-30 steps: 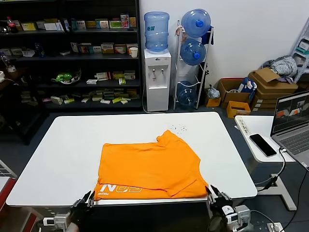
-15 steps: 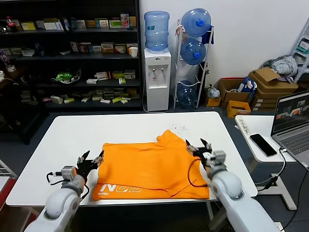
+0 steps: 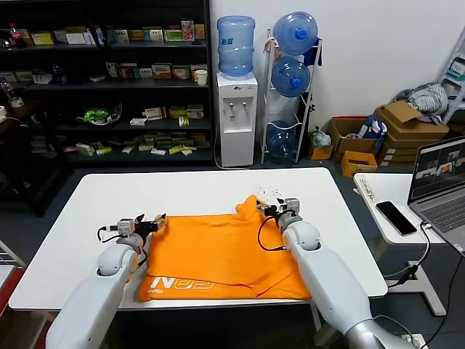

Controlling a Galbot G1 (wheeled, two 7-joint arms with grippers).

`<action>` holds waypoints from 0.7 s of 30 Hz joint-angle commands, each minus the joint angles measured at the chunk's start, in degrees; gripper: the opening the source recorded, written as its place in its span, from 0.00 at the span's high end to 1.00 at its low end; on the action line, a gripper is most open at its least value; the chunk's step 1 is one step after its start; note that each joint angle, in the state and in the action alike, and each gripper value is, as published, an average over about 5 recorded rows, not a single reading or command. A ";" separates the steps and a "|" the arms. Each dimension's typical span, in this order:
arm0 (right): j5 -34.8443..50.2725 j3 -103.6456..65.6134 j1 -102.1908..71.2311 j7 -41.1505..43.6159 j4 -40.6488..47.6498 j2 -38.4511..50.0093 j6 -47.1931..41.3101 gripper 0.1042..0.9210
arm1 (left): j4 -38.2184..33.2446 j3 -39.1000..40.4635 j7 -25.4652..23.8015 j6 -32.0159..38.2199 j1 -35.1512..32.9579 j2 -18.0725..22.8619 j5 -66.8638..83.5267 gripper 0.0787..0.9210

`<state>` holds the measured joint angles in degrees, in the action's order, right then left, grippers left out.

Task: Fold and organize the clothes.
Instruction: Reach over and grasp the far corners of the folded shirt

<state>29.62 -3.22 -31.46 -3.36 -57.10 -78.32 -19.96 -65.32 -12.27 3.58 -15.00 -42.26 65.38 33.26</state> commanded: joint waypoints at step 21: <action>-0.40 1.53 2.54 2.92 6.66 -2.64 2.08 0.83 | 0.55 3.19 1.62 -0.18 0.52 0.00 -0.22 0.72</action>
<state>29.18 -1.87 -29.17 -0.94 -50.59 -80.75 -19.70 -61.09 -9.33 4.31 -15.14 -39.83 66.24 31.84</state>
